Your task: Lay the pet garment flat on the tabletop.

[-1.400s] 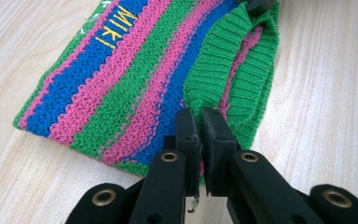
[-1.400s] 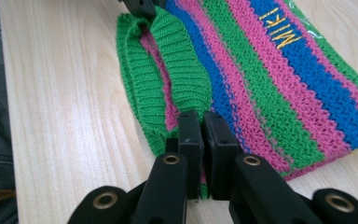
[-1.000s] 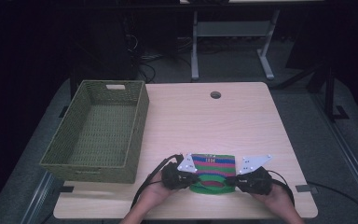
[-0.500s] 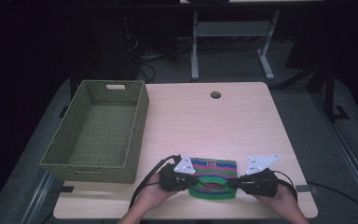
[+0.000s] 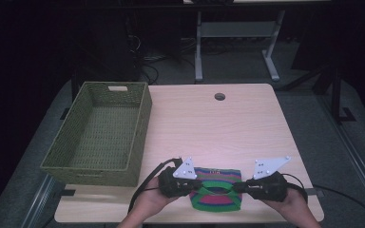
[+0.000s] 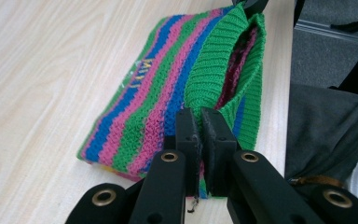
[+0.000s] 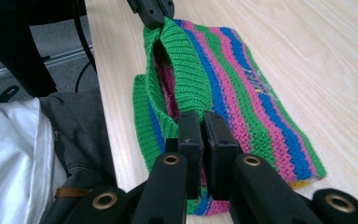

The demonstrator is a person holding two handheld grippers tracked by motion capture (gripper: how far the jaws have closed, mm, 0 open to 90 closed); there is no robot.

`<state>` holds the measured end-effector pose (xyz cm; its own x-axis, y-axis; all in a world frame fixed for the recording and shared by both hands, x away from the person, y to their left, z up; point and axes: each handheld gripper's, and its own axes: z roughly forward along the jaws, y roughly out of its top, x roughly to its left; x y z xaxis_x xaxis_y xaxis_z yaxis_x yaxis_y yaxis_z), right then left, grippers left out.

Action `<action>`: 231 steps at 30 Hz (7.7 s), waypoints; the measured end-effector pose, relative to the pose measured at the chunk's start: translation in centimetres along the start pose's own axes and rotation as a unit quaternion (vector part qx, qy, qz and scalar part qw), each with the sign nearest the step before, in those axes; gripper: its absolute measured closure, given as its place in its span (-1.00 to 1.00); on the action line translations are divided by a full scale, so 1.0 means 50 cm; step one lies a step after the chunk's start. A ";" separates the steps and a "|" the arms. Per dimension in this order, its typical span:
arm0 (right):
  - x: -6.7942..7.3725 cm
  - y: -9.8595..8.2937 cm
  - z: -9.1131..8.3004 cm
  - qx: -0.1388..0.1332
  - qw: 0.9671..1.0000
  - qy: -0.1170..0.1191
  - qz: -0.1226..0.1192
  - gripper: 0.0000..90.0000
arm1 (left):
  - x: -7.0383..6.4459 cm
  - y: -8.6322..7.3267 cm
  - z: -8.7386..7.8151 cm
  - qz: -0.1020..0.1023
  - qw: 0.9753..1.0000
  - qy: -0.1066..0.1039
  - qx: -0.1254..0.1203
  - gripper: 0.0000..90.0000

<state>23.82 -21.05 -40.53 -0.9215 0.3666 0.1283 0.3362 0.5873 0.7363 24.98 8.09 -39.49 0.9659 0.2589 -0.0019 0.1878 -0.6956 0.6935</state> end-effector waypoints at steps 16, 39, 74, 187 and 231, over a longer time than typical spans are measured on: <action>-0.018 0.060 -0.033 -0.005 1.000 -0.014 -0.008 0.91 | 0.031 0.038 -0.030 -0.011 0.999 0.021 -0.025 0.91; -0.135 0.102 -0.017 0.005 0.998 -0.016 0.066 0.90 | 0.142 0.066 0.009 -0.073 0.997 0.026 -0.030 0.90; -0.228 0.117 0.014 0.015 0.993 -0.030 0.112 0.89 | 0.224 0.068 0.061 -0.109 0.992 0.055 -0.034 0.90; -0.347 0.030 0.131 0.058 0.977 -0.087 0.186 0.42 | 0.318 0.027 0.192 -0.172 0.980 0.082 0.054 0.52; -0.305 0.013 0.042 0.009 0.978 -0.066 0.196 -0.13 | 0.255 0.009 0.111 -0.176 0.981 0.076 0.003 -0.12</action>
<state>38.49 -24.75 -43.42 -0.6883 0.6554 0.3111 0.6635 0.3952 0.6353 38.39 7.39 -43.22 0.8034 0.5805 -0.1326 0.5067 -0.5496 0.6643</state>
